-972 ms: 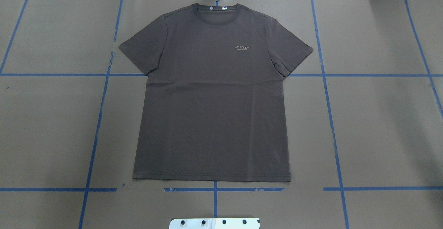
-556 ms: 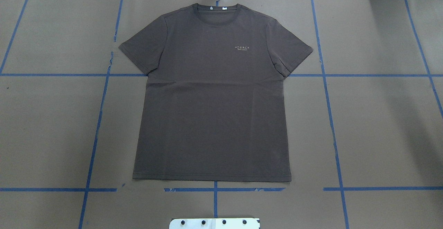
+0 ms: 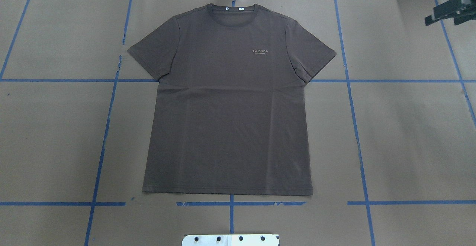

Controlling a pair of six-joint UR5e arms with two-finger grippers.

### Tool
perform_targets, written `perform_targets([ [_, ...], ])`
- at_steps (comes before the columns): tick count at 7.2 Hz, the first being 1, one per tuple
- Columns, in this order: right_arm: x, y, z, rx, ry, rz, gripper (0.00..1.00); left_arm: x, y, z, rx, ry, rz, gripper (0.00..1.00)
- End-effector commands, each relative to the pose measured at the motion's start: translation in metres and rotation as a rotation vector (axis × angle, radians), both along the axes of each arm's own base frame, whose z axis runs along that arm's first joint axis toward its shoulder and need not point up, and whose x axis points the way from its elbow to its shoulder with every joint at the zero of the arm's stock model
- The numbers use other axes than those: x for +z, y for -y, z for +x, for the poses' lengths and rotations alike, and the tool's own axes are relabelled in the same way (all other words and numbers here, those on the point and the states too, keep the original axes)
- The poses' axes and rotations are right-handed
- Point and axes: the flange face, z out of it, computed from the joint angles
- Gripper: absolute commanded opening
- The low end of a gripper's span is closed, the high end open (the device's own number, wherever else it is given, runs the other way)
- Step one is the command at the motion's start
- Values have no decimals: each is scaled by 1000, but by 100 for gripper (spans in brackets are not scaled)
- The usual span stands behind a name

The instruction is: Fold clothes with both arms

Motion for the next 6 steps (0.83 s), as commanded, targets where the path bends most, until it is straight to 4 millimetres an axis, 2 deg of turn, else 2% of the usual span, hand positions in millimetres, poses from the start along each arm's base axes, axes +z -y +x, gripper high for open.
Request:
perform_targets([
  [1, -21, 33, -126, 117, 24, -32, 90, 0, 0, 0, 0, 0, 1, 100],
  [2, 1, 37, -173, 140, 24, -20, 84, -1, 1, 0, -1, -1, 3, 100],
  [3, 13, 42, -198, 143, -1, -13, 79, -1, 1, 1, 1, -1, 2, 100],
  [5, 27, 34, -240, 134, -49, -13, 75, -1, 1, 1, 1, -1, 3, 100],
  [6, 30, 34, -252, 128, -58, -19, 73, -1, 1, 1, 2, 0, 2, 100],
])
